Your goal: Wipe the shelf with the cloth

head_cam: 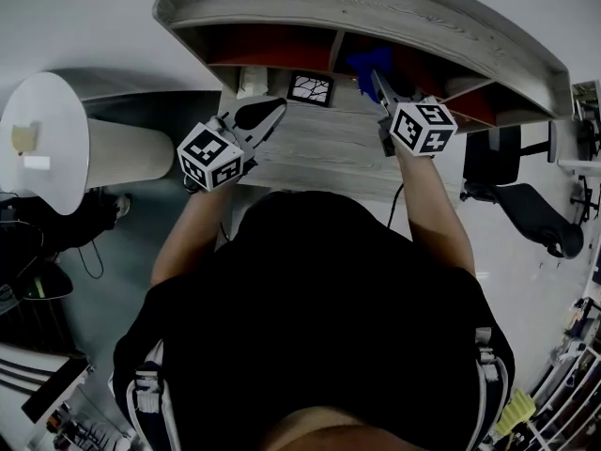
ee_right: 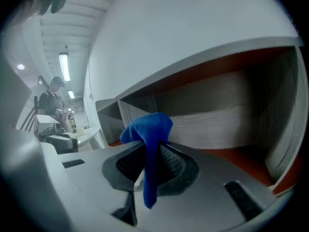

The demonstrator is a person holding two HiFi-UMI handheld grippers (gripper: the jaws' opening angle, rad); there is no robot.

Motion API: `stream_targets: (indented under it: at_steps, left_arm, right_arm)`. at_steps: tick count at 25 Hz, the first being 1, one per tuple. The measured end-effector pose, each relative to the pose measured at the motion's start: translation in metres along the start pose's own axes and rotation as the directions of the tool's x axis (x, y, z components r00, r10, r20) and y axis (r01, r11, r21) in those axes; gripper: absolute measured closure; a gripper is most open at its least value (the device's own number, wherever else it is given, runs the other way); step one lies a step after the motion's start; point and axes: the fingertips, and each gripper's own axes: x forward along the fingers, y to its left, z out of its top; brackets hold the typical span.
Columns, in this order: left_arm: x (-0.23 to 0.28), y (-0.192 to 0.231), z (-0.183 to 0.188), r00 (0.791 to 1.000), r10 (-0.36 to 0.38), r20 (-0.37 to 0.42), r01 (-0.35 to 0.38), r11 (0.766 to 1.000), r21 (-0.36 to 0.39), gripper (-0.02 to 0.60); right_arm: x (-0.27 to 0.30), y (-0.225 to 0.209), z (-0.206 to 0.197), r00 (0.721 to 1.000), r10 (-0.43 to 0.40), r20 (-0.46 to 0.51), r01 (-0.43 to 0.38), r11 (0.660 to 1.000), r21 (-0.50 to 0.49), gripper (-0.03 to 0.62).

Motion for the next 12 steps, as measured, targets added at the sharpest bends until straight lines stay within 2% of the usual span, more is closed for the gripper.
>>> stream_targets:
  at_steps: [12]
  left_arm:
    - [-0.011,0.012,-0.010,0.999,0.037,-0.012,-0.037,0.999,-0.021,0.565]
  right_arm:
    - [0.060,-0.023,-0.024,0.994,-0.042,-0.102,0.042,0.999,-0.004,0.540]
